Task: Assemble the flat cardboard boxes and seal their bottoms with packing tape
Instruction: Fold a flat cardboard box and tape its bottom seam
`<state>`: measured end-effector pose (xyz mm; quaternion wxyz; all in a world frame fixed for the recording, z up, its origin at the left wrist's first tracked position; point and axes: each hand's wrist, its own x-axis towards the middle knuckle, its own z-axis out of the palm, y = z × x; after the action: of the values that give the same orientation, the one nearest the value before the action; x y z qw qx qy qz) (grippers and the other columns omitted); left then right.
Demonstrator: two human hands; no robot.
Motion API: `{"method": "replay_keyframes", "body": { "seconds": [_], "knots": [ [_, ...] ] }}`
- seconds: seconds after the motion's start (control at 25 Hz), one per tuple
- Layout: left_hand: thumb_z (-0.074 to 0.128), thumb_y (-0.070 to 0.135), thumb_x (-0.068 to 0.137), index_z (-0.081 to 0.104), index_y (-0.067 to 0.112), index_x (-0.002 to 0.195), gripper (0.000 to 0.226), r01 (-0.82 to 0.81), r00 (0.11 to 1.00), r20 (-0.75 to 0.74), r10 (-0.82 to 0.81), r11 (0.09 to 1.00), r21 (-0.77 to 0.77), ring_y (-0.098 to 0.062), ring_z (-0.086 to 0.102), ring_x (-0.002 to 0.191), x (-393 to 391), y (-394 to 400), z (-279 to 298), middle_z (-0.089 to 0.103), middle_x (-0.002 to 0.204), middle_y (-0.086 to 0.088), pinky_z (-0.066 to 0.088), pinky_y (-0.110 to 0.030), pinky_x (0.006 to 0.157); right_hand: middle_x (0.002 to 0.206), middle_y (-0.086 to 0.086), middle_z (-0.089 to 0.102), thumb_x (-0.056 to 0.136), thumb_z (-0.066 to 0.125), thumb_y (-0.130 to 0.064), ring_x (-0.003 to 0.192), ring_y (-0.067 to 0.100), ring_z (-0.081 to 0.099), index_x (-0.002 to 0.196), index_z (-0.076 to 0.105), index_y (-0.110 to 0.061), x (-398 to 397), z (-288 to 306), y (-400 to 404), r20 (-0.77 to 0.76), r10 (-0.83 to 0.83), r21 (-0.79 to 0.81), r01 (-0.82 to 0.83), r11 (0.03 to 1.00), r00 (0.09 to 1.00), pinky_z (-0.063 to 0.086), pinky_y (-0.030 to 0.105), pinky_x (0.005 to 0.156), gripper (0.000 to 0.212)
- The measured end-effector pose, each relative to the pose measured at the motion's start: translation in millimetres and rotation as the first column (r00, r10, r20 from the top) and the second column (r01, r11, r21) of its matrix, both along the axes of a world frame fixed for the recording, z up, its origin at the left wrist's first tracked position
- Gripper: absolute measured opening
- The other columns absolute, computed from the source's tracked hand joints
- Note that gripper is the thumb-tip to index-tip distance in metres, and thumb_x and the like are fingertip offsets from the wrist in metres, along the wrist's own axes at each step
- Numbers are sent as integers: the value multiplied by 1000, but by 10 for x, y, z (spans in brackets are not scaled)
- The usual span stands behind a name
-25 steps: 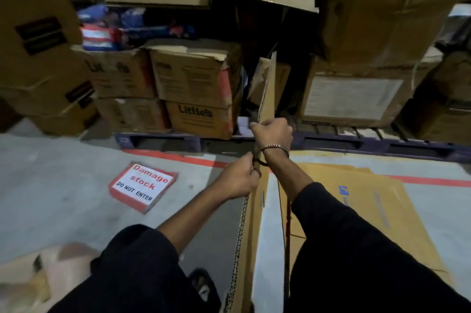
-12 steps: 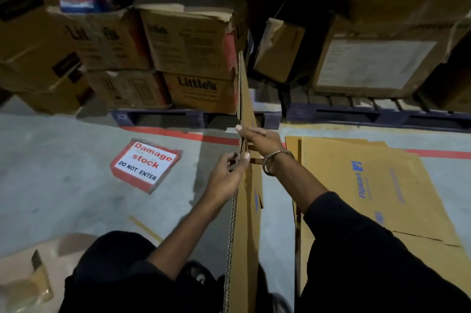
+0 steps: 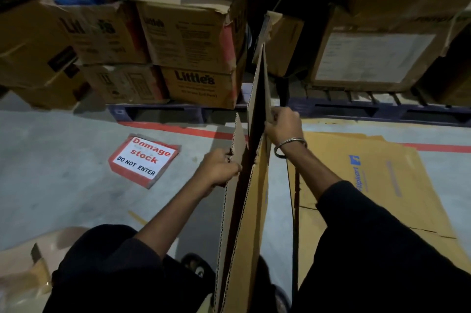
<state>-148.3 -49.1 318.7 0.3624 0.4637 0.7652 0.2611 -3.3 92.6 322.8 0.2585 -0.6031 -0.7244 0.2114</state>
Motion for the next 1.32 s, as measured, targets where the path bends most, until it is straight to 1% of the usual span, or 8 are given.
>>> {"method": "replay_keyframes", "body": {
  "seconds": [0.2,0.4,0.64,0.76,0.88,1.0,1.12,1.32],
  "knots": [
    [63,20,97,66,22,101,5,-70,944,-312,112,987,142,-10,58,65,-223,-38,215,59,74,7,39,-22,53,114,12,75,89,69,-7,95,23,71,130,69,-14,543,296,-37,-58,-85,-28,84,996,995,61,33,85,42],
    [63,20,87,75,21,119,34,-224,884,-364,295,949,224,-37,69,98,-906,246,414,76,108,-13,52,-36,81,103,9,76,83,67,-8,81,20,61,120,75,-13,1029,576,-361,-21,-137,2,137,991,990,51,29,75,38],
    [67,18,95,75,13,119,26,-368,828,-323,458,879,303,-27,67,90,-1427,609,369,75,108,-10,46,-33,74,91,1,72,75,68,-17,87,28,70,105,68,-22,1244,431,-712,39,-141,-165,146,975,989,63,51,76,31],
    [66,26,95,78,15,109,22,-370,912,-102,398,903,219,-23,66,73,-1652,803,179,74,90,-9,47,-31,62,101,7,70,72,65,-30,88,33,68,117,58,-28,1240,256,-757,234,-28,-342,109,933,972,62,52,75,45],
    [66,30,96,71,10,112,27,-297,955,15,296,953,56,-25,68,73,-1748,861,119,72,92,-14,51,-31,58,113,17,66,80,54,-46,98,42,64,119,51,-22,1139,145,-639,346,59,-399,90,912,936,58,50,83,46],
    [70,31,97,56,18,136,43,-211,946,-256,200,977,-14,-33,68,109,-1664,719,245,66,125,-15,55,-41,83,118,24,62,101,50,-36,105,46,61,129,50,-16,1048,126,-555,301,-11,-317,111,942,954,53,47,85,34],
    [71,37,95,53,19,145,57,-96,879,-441,180,974,206,-29,57,129,-1269,311,526,57,145,-9,48,-45,100,119,25,61,103,50,-27,105,46,60,132,49,-13,1026,136,-498,247,-25,-308,103,946,969,52,46,85,32],
    [61,37,102,70,30,123,24,237,920,-391,-42,851,468,-3,62,107,-106,-901,566,69,117,15,53,-32,92,125,24,62,104,52,-33,112,44,58,139,50,-14,1138,159,-420,162,-38,-332,91,939,986,49,44,84,40]
  ]
}}
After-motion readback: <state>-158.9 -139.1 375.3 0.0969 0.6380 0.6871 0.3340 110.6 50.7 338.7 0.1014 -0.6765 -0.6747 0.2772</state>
